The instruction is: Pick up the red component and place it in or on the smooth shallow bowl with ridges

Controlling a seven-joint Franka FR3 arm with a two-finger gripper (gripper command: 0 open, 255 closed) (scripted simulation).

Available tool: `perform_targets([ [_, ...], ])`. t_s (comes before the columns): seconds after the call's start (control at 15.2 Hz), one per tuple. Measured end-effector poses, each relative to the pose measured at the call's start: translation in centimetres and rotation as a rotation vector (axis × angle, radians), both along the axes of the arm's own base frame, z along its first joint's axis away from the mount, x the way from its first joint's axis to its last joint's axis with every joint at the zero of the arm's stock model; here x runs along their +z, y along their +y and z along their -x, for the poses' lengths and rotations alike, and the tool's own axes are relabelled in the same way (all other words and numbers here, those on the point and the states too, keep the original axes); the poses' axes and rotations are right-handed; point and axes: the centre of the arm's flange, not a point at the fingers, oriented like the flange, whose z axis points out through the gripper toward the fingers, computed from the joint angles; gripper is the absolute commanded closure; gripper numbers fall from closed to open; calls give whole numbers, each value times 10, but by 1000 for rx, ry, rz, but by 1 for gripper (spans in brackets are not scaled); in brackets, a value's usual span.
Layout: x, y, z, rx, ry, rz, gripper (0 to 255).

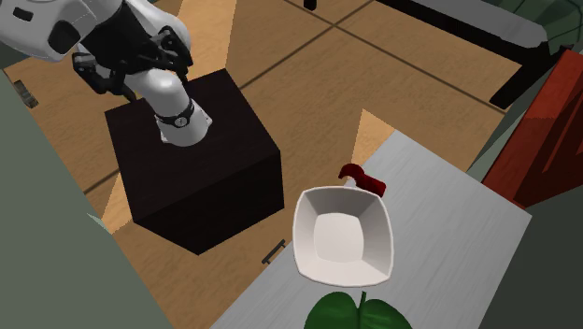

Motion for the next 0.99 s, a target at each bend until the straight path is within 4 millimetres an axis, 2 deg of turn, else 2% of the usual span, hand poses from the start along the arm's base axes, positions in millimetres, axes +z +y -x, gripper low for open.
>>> perform_targets([
  [0.13,-3,3,-2,2,-2,1,0],
  [0.26,-11,20,-14,8,-9,4,0],
  [0.99,-75,125,-85,45,-61,25,0],
])
